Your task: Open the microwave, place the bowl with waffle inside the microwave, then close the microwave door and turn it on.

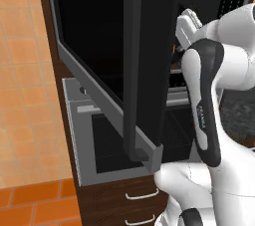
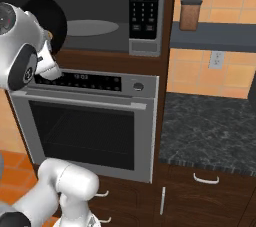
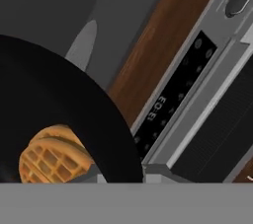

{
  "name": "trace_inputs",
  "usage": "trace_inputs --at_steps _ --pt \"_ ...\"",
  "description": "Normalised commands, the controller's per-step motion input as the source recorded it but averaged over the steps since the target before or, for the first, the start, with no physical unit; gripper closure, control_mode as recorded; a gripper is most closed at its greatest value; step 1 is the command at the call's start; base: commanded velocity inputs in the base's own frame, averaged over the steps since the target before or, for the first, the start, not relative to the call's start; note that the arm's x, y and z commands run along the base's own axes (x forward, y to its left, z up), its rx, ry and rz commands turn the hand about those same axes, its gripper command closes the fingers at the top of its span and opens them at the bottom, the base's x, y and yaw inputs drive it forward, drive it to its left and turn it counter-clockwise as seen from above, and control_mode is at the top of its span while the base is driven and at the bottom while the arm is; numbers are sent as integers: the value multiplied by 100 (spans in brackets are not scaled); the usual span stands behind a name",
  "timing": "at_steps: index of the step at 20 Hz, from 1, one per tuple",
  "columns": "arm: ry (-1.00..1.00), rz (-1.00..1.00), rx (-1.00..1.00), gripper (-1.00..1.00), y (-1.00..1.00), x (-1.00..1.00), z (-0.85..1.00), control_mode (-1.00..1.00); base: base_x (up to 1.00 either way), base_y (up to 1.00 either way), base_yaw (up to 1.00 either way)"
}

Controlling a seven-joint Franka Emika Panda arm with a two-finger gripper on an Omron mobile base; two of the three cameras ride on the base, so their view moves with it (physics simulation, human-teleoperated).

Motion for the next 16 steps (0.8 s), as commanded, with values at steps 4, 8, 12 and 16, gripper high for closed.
trace_inputs --at_steps 4,8,12,16 --pt "19 -16 -3 100 50 90 9 -100 0 0 0" --pt "-10 -14 16 100 4 75 -2 -100 0 0 0" --pt "-14 -10 28 100 0 74 -26 -100 0 0 0" --pt "-5 -7 27 100 0 78 -38 -100 0 0 0"
